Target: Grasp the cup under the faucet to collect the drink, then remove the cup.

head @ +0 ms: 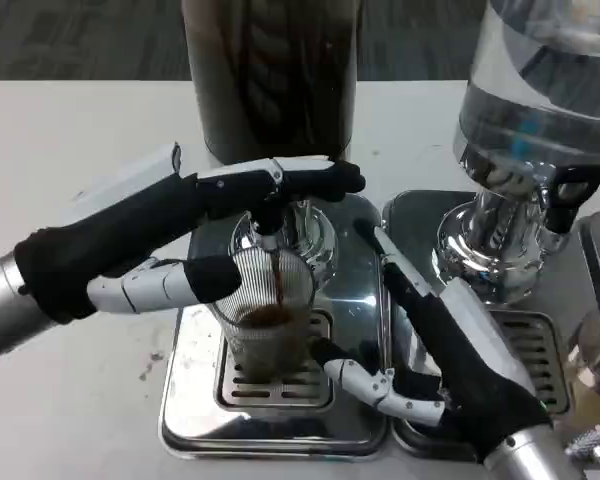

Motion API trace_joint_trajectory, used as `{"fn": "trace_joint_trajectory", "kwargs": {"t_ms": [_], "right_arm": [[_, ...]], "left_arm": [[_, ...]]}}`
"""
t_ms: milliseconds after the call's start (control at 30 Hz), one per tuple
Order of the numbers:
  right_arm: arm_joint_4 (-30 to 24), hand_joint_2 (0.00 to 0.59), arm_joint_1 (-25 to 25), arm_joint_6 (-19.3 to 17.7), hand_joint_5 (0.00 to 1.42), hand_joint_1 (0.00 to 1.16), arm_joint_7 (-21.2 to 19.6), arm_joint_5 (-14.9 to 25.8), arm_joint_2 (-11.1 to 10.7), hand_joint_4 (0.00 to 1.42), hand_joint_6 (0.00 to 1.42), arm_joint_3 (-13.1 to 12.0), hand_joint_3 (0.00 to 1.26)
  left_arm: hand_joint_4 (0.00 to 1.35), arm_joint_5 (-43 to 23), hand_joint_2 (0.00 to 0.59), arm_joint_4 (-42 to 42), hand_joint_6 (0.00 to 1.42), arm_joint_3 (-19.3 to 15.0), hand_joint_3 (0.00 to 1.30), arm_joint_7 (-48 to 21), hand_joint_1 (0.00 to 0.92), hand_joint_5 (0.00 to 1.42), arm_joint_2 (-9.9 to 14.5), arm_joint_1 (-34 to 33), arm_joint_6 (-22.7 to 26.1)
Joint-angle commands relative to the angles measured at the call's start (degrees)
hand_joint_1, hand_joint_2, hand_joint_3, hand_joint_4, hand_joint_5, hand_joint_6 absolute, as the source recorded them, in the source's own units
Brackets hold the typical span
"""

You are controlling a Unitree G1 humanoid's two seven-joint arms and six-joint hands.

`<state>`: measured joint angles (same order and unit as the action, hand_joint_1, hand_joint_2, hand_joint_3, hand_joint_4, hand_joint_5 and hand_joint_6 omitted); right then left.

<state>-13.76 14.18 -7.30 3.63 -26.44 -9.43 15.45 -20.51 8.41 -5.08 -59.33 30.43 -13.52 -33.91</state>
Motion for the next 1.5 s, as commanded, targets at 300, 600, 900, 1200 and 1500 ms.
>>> {"fn": "trace_joint_trajectory", "kwargs": {"t_ms": [300,600,900,1200,1500], "right_arm": [[3.9,0.231,-2.6,-1.5,0.00,0.62,-2.1,0.7,1.1,0.00,0.06,2.2,0.00],[6.1,0.230,-4.6,-1.6,0.00,0.61,-3.3,0.5,1.7,0.00,0.04,3.4,0.00],[8.2,0.230,-5.9,-2.1,0.00,0.61,-4.1,0.4,2.0,0.00,0.03,4.2,0.00],[9.9,0.230,-7.2,-2.6,0.00,0.61,-5.1,0.0,2.4,0.00,0.02,5.3,0.00],[11.3,0.230,-8.0,-3.1,0.00,0.61,-5.2,0.3,2.5,0.00,0.02,5.7,0.00]], "left_arm": [[0.12,1.2,0.101,-1.8,0.12,1.3,0.21,0.6,0.000,0.17,1.2,1.5,-1.9],[0.12,1.2,0.101,-2.4,0.12,1.0,0.21,1.4,0.000,0.17,1.6,1.8,-2.1],[0.12,1.6,0.101,-3.2,0.12,1.0,0.21,2.1,0.000,0.17,2.2,2.2,-2.4],[0.13,2.6,0.101,-3.5,0.12,1.0,0.21,3.1,0.000,0.18,2.9,2.5,-3.8],[0.13,3.5,0.101,-3.0,0.12,0.4,0.21,5.2,0.000,0.18,3.1,2.7,-4.3]]}}
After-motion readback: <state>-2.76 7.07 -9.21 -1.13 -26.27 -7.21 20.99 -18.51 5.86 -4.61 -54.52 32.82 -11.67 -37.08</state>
